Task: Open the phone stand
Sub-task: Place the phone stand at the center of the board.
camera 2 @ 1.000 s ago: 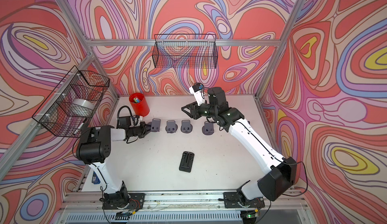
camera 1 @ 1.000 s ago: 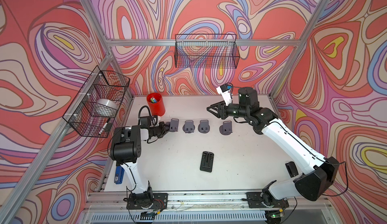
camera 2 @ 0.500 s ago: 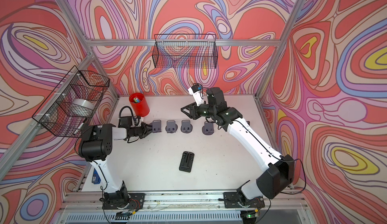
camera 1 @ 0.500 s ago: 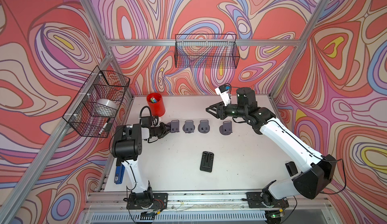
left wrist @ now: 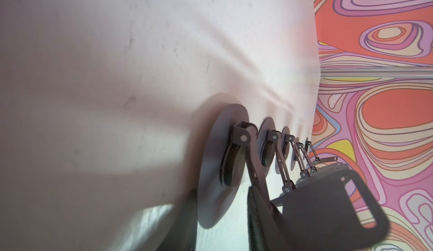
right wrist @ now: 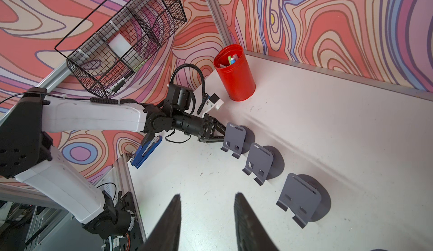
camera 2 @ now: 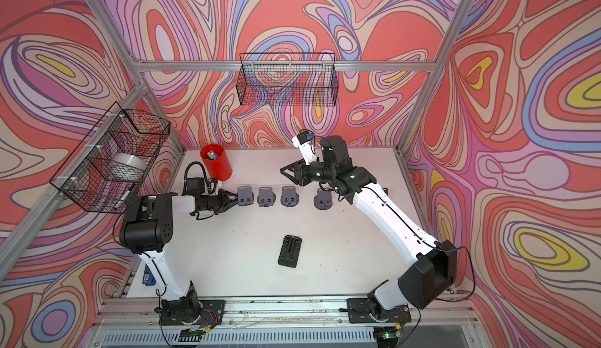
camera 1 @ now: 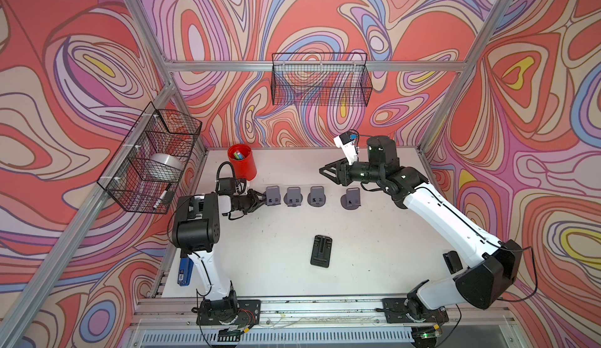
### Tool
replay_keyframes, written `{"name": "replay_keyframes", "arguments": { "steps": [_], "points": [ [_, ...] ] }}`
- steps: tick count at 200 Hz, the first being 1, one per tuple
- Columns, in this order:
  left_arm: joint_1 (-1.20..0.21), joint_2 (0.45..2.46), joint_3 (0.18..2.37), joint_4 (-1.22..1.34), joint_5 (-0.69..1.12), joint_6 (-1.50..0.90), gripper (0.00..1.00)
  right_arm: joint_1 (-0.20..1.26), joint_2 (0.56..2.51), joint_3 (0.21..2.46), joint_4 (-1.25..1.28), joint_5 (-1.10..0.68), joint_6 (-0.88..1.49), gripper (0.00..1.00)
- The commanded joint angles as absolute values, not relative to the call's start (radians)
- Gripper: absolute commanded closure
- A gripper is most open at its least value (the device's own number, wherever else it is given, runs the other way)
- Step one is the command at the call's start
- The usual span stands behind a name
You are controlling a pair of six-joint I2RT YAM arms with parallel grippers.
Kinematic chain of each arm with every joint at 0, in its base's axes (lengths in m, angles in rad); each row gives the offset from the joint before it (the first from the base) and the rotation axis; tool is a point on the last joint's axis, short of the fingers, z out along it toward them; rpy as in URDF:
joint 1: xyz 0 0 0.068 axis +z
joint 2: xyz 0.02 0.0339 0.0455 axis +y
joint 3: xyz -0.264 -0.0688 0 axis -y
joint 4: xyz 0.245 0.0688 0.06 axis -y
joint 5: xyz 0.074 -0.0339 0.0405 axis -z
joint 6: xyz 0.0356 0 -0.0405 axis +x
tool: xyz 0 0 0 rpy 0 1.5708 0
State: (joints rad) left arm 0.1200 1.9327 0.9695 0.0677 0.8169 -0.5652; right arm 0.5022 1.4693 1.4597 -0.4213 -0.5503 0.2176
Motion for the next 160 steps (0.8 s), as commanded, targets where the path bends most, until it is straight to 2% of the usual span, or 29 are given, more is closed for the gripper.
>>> {"name": "replay_keyframes", "arguments": {
  "steps": [1, 75, 114, 135, 160],
  "points": [
    [0.132, 1.899, 0.986, -0.066, 0.730, -0.500, 0.68, 0.497, 1.473, 1.450, -0.406, -0.565, 0.224, 0.61],
    [0.143, 1.792, 1.025, -0.225, 0.607, -0.446, 0.66, 0.496, 1.475, 1.453, -0.435, -0.525, 0.275, 0.59],
    [0.140, 1.627, 0.991, -0.257, 0.603, -0.460, 0.64, 0.514, 1.455, 1.435, -0.608, -0.344, 0.456, 0.56],
    [0.139, 1.495, 0.956, -0.297, 0.608, -0.449, 0.62, 0.591, 1.405, 1.348, -0.654, -0.201, 0.585, 0.48],
    [0.135, 1.297, 0.902, -0.316, 0.618, -0.444, 0.54, 0.699, 1.385, 1.283, -0.797, -0.017, 0.762, 0.44]
  ]
}}
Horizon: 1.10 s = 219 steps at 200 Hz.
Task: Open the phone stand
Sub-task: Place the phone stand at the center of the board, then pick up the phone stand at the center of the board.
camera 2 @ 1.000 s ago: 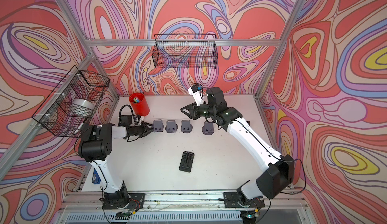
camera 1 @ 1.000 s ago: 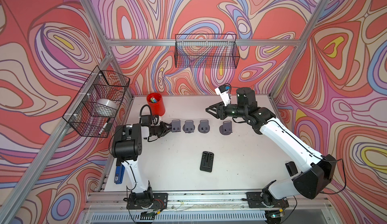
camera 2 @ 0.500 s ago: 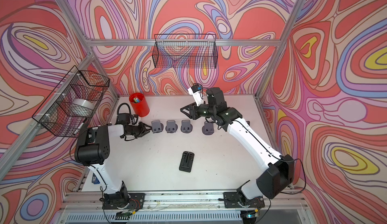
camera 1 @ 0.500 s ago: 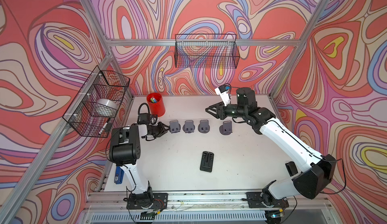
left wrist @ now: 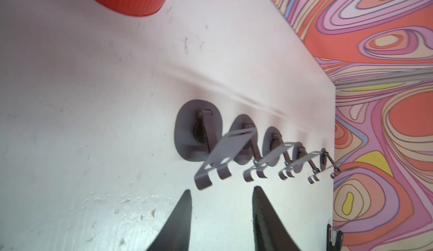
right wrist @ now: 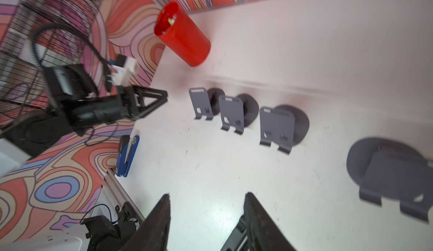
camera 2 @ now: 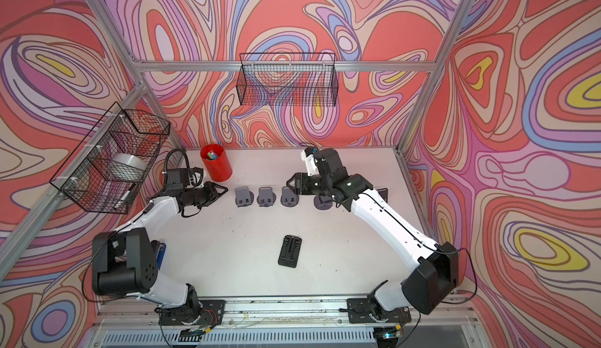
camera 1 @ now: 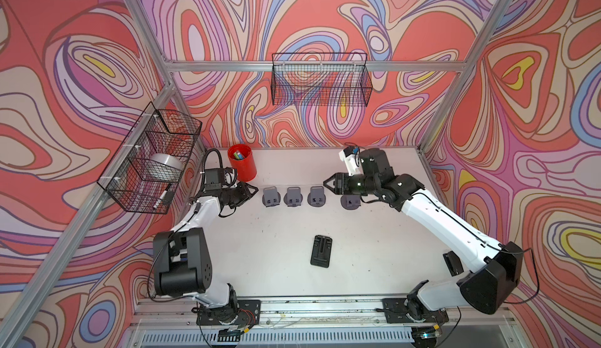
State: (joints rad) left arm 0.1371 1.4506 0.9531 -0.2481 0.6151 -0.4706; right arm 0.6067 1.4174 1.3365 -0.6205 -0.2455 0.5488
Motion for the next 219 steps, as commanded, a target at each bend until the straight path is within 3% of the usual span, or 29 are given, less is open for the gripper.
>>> {"name": "replay_keyframes", "arguments": {
  "steps": [1, 33, 74, 98, 119, 162, 219],
  "points": [
    [0.135, 1.289, 0.900, -0.317, 0.618, -0.444, 0.54, 0.704, 1.385, 1.281, -0.803, -0.009, 0.769, 0.44],
    [0.133, 1.058, 0.850, -0.357, 0.615, -0.449, 0.45, 0.861, 1.407, 1.243, -0.949, 0.122, 1.035, 0.29],
    [0.132, 0.905, 0.836, -0.419, 0.653, -0.448, 0.44, 1.022, 1.508, 1.224, -0.974, 0.188, 1.304, 0.03],
    [0.132, 0.877, 0.838, -0.454, 0.656, -0.420, 0.44, 1.061, 1.607, 1.255, -0.990, 0.184, 1.362, 0.01],
    [0.132, 0.873, 0.833, -0.454, 0.673, -0.407, 0.45, 1.065, 1.655, 1.252, -0.963, 0.180, 1.396, 0.02],
    [0.132, 0.893, 0.811, -0.419, 0.699, -0.408, 0.45, 1.068, 1.707, 1.275, -0.932, 0.184, 1.376, 0.42],
    [0.132, 0.900, 0.807, -0.413, 0.707, -0.406, 0.46, 1.035, 1.792, 1.284, -0.891, 0.130, 1.310, 0.43]
  ]
}}
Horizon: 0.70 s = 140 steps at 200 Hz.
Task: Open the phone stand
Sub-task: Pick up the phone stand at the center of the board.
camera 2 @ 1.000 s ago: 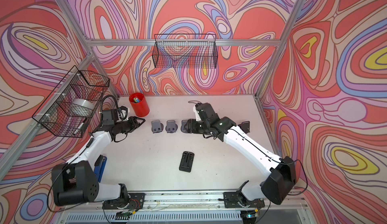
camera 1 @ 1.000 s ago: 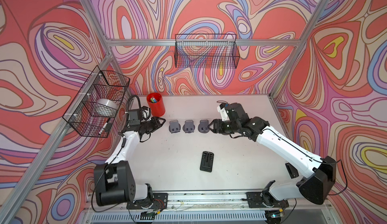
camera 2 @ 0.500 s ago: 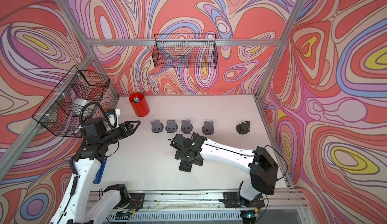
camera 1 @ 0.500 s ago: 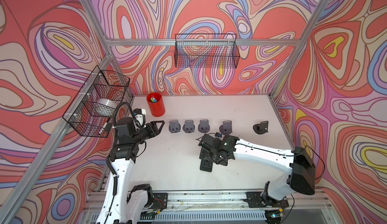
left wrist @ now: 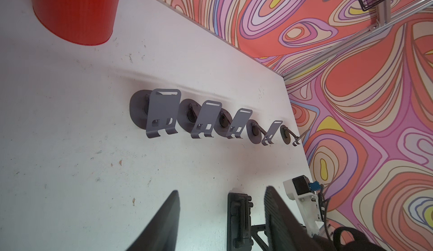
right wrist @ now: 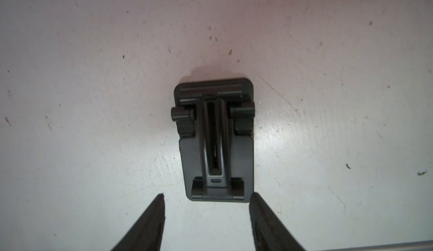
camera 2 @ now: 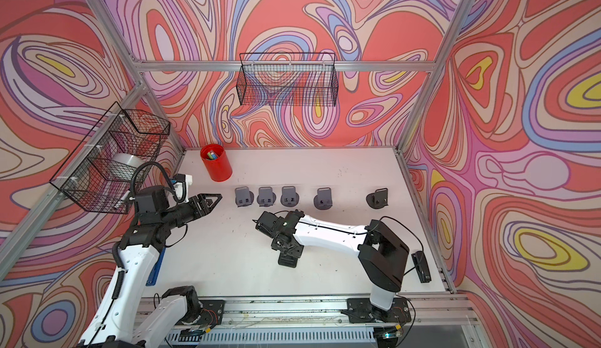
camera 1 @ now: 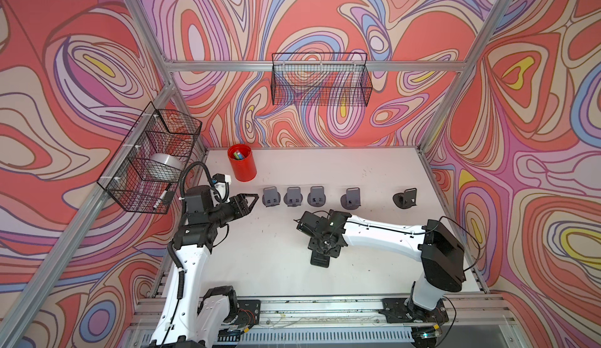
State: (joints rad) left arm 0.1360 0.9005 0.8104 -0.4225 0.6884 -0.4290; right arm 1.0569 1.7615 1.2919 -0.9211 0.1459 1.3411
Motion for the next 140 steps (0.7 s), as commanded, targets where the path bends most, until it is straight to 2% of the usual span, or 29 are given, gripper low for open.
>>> {"name": "replay_keyframes", "arguments": {
  "steps": [1, 29, 54, 97, 114, 140],
  "points": [
    [0.132, 0.900, 0.806, -0.412, 0.708, -0.406, 0.47, 1.034, 1.792, 1.282, -0.888, 0.129, 1.309, 0.44],
    [0.132, 0.907, 0.805, -0.408, 0.716, -0.411, 0.47, 0.987, 1.788, 1.236, -0.818, 0.091, 1.278, 0.58],
    [0.132, 0.915, 0.808, -0.404, 0.722, -0.411, 0.47, 0.965, 1.830, 1.252, -0.823, 0.055, 1.229, 0.61],
    [0.130, 0.920, 0.807, -0.404, 0.728, -0.408, 0.47, 0.954, 1.884, 1.263, -0.831, 0.021, 1.198, 0.58],
    [0.131, 0.920, 0.807, -0.403, 0.723, -0.408, 0.44, 0.953, 1.894, 1.256, -0.819, 0.004, 1.193, 0.59],
    [0.132, 0.922, 0.808, -0.408, 0.716, -0.401, 0.41, 0.951, 1.908, 1.249, -0.804, -0.010, 1.189, 0.70]
  ]
}}
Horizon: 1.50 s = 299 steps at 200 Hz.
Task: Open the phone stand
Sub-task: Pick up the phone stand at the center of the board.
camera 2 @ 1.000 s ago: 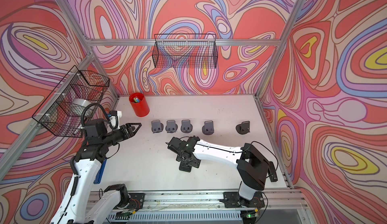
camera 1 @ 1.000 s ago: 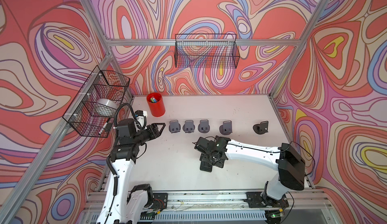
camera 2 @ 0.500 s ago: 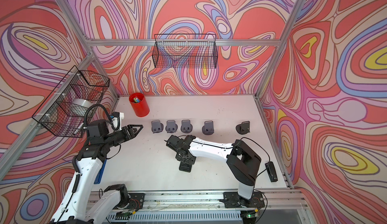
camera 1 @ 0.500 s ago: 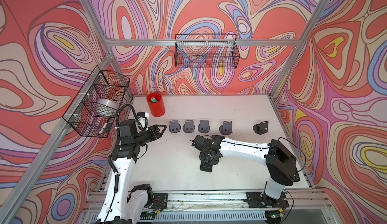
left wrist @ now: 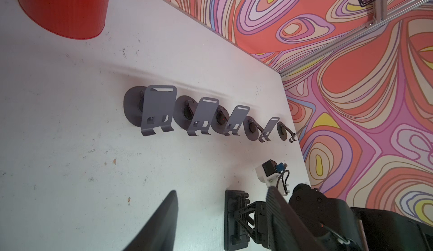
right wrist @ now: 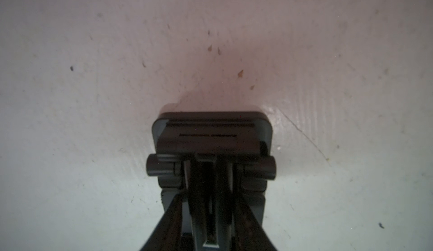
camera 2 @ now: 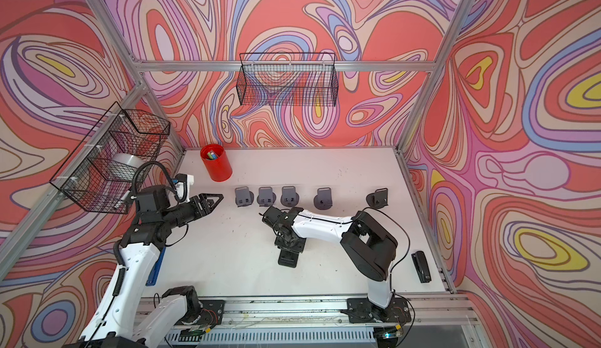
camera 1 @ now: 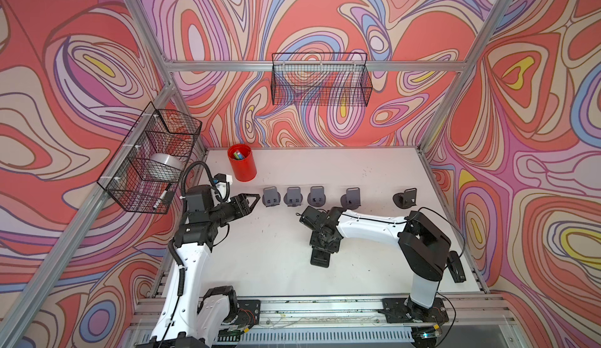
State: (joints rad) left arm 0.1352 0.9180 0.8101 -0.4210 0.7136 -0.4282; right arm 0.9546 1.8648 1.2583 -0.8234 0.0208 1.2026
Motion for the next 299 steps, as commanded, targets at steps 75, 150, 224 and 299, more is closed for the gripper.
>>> {"name": "replay_keyframes", "arguments": {
  "steps": [75, 150, 224, 299],
  "points": [
    [0.128, 0.970, 0.830, -0.411, 0.800, -0.427, 0.44, 0.907, 1.881, 1.260, -0.809, -0.022, 1.064, 1.00],
    [0.040, 0.948, 0.812, -0.416, 0.729, -0.453, 0.44, 0.805, 1.893, 1.313, -0.909, -0.024, 0.885, 1.00],
    [0.034, 0.953, 0.838, -0.445, 0.721, -0.420, 0.44, 0.805, 1.940, 1.316, -0.903, 0.045, 0.961, 0.82],
    [0.034, 0.983, 0.854, -0.444, 0.744, -0.399, 0.44, 0.804, 2.021, 1.376, -0.941, 0.115, 1.006, 0.73]
  ]
}}
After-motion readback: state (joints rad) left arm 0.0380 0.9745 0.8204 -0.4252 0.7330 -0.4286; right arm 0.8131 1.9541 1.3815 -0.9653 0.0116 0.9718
